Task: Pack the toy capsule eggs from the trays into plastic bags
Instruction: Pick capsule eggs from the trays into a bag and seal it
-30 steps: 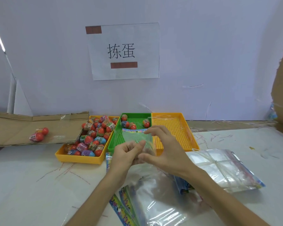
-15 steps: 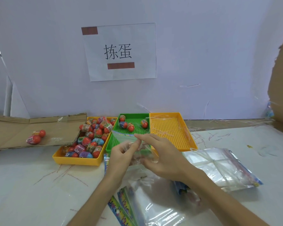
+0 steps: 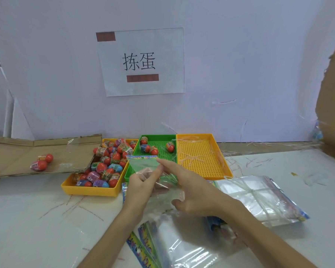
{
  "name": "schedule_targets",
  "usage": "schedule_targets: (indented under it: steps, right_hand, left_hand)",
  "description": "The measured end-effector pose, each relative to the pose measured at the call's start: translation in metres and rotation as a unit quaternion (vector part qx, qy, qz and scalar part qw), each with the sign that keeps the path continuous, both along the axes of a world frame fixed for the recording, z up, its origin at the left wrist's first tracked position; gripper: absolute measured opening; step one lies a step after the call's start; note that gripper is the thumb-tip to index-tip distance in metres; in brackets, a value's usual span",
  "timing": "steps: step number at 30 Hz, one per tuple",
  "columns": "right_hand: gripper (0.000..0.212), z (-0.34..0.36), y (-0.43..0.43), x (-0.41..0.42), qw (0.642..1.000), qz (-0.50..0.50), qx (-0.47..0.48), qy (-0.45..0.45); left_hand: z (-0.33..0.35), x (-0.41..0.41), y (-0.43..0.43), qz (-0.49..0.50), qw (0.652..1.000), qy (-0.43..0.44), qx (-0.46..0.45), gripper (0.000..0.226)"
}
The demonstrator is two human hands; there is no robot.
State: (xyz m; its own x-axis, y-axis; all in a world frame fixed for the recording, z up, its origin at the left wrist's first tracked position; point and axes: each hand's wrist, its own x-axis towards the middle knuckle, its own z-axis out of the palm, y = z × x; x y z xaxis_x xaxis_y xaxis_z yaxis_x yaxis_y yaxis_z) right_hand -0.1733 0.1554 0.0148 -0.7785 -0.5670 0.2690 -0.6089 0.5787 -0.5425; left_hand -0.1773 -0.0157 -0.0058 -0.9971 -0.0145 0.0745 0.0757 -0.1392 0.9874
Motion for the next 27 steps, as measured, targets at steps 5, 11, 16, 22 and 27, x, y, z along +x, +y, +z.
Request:
schedule_targets:
  steps: [5,11,16,22,27]
  right_hand:
    - [0.088,-0.0028,-0.0019,-0.0019,0.999,-0.013,-0.012,0.042]
    - [0.065,-0.0013,-0.002,-0.0009,0.999,-0.011,-0.03,0.033]
    - [0.051,-0.001,-0.0022,-0.0014,0.994,-0.044,-0.086,0.049]
    - [0.034,-0.0024,0.0012,-0.0052,0.978,-0.128,-0.137,0.096]
    - [0.019,-0.0012,-0.0005,-0.0067,0.959,-0.15,-0.192,0.145]
  left_hand:
    - [0.0012,0.0007,0.0016,0.012,1.0,-0.004,-0.021,0.04]
    - [0.0001,0.001,0.0006,0.009,1.0,-0.001,-0.021,0.05]
    - [0.0042,0.0039,0.0001,-0.04,0.999,0.005,0.006,0.042]
    - [0.0066,0.0035,0.0004,-0.129,0.99,-0.015,0.053,0.057]
    - [0.0047,0.0021,-0.0041,-0.109,0.993,0.028,0.027,0.063]
